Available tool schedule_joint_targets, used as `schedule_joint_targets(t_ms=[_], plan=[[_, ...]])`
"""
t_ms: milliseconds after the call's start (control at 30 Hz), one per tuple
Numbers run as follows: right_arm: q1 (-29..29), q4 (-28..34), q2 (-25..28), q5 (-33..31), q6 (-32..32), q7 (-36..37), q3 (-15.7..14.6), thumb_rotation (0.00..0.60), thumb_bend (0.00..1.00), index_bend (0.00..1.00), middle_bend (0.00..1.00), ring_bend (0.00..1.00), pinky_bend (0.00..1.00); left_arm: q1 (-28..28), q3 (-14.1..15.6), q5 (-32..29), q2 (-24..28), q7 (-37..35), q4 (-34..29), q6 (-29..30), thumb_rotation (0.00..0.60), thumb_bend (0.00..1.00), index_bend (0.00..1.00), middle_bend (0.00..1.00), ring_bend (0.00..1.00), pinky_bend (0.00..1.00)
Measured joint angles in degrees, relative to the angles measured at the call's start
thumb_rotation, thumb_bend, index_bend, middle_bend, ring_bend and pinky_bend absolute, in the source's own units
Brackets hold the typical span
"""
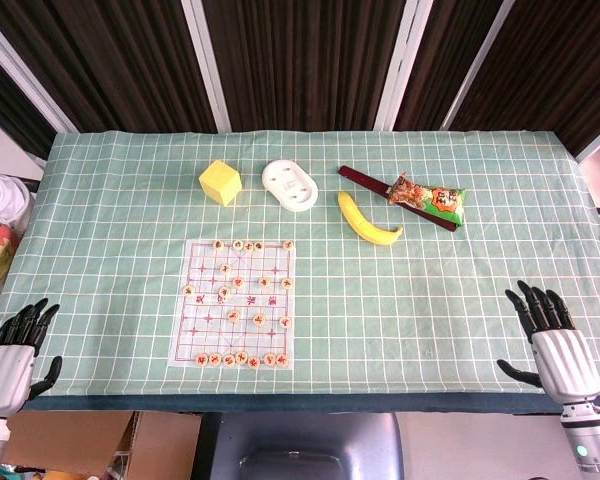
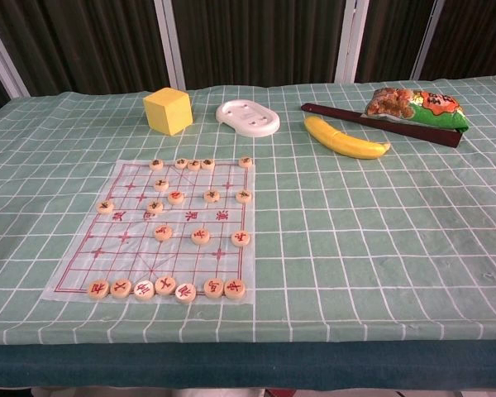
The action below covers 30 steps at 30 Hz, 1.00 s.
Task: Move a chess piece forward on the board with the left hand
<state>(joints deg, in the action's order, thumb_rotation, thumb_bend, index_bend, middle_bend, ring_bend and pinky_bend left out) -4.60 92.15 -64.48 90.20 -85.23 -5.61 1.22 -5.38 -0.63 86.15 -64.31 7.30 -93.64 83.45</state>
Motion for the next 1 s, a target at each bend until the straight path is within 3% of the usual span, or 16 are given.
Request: schedule_joint_targets(t_ms=[267,333,400,500,567,633,667,733,800,1000], plan=[[0.2,0.0,0.3,0.5,-0.2,0.3,-0.3,0.6,0.22,0.0,0.0,0.0,0.0,-1.0,-0.1,0.9,-0.6,-0.7,0.6,-1.1,0.6,0.44,0.0,0.0,0.0,0.16],[0.3,-0.1,0.4,0.8,-0.4,0.5,-0.4,0.6,0.22,0.0,0.0,0.0,0.0,-1.5,-0.1,2.0,-1.2,-2.1,1.1,-1.1,0.6,0.44,0.0,0.0,0.03,0.21],[0.5,-0.1,0.6,1.0,-0.8,1.0,-0.5,0.6,0.22,0.0,0.0,0.0,0.0,-2.1,-0.1,3.4,-2.2,-4.1,2.0,-1.0,0.6,0.44,0.0,0.05,0.14,0.32],[0.5,-0.2,0.6,0.9,-0.8,1.4,-0.4,0.6,0.22,0.0,0.0,0.0,0.0,-3.5,-0.4,5.8,-5.0,-7.7,4.6,-0.9,0.6,0.44,0.0,0.26,0.4,0.58],[0.4,-0.2,0.5,0.6,-0.5,1.3,-0.3,0.6,0.22,0.0,0.0,0.0,0.0,-4.9,-0.8,7.2,-7.6,-9.4,5.8,-0.9,0.6,0.44,0.04,0.5,0.67,0.82],[0.3,-0.2,0.4,0.4,-0.1,1.1,-0.3,0.6,0.22,0.0,0.0,0.0,0.0,-6.7,-1.3,8.1,-10.1,-11.0,6.2,-1.5,0.6,0.44,0.1,0.74,0.88,0.97],[0.2,-0.2,0.4,0.4,0.1,0.9,-0.3,0.6,0.22,0.0,0.0,0.0,0.0,-7.5,-1.5,8.3,-11.0,-11.5,6.0,-2.0,0.6,0.44,0.13,0.84,0.95,1.0],[0.2,-0.2,0.3,0.4,0.2,0.8,-0.3,0.6,0.22,0.0,0.0,0.0,0.0,-9.0,-2.0,8.6,-12.6,-11.5,5.0,-3.4,0.6,0.43,0.18,0.95,1.0,1.0],[0.1,-0.2,0.3,0.4,0.4,0.6,-0.4,0.6,0.22,0.0,0.0,0.0,0.0,-9.8,-2.2,8.3,-13.4,-10.4,4.1,-4.9,0.6,0.43,0.22,0.99,1.0,1.0],[0.1,-0.1,0.4,0.5,0.6,0.9,-0.4,0.6,0.22,0.0,0.0,0.0,0.0,-12.9,-3.3,3.0,-15.8,-4.1,0.5,-12.2,0.6,0.42,0.26,1.0,1.0,1.0]])
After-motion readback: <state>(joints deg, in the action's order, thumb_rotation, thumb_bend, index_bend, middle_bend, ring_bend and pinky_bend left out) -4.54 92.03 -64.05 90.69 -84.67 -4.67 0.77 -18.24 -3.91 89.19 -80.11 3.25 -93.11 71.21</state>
